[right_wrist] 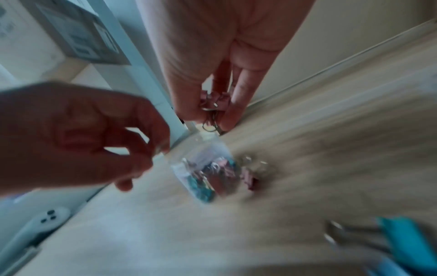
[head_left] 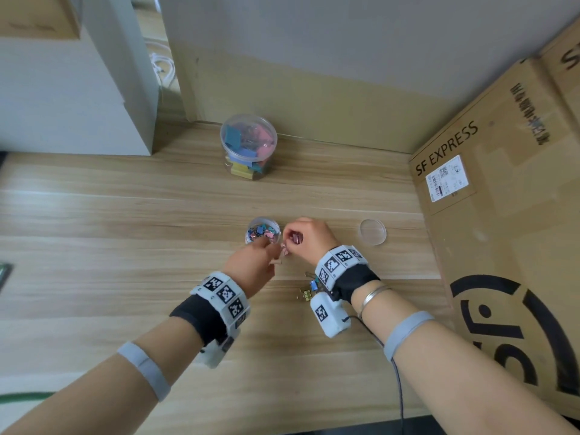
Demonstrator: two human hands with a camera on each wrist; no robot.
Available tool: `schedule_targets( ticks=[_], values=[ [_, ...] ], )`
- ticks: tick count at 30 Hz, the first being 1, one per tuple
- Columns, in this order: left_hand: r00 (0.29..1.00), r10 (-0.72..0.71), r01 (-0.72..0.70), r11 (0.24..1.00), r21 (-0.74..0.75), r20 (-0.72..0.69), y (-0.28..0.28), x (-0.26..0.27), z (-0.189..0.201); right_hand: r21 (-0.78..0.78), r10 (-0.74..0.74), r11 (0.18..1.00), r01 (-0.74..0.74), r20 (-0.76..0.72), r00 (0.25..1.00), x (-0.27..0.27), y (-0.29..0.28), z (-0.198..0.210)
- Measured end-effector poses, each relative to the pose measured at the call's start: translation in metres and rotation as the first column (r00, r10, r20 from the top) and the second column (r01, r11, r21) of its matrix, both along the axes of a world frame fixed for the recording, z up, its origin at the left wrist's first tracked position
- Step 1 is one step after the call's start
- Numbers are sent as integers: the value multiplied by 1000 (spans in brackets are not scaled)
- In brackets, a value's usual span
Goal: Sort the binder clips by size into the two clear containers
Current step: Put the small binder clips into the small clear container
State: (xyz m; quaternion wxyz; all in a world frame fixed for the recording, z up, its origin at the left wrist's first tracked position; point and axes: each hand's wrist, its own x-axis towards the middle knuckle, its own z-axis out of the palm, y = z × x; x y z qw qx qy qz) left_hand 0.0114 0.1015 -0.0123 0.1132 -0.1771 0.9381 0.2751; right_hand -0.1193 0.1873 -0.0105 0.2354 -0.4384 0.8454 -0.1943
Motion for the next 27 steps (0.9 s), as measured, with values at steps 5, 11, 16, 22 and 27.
schedule_targets(
  ticks=[5, 11, 16, 22, 27],
  values=[
    [968, 243, -245, 970, -13, -56, -33, -21, 24, -78, -48, 996, 52, 57, 997, 5, -32, 8],
    [962, 268, -269, 963, 17, 53, -44, -29, 8, 4, -142, 989, 145, 229, 963, 5, -33, 8],
    [971, 237, -237, 971, -6, 41, -37, -21, -1, 6, -240, 968, 251, 309, 920, -11, -7, 4],
    [984, 156, -165, 981, -102, -90, -19, -24, -7, 523, -29, 852, -40, 123, 992, -28, 43, -10],
    [973, -208, 219, 969, -115, 105, 31, -36, -15, 613, 142, 774, -158, 75, 987, -6, 61, -26]
  ],
)
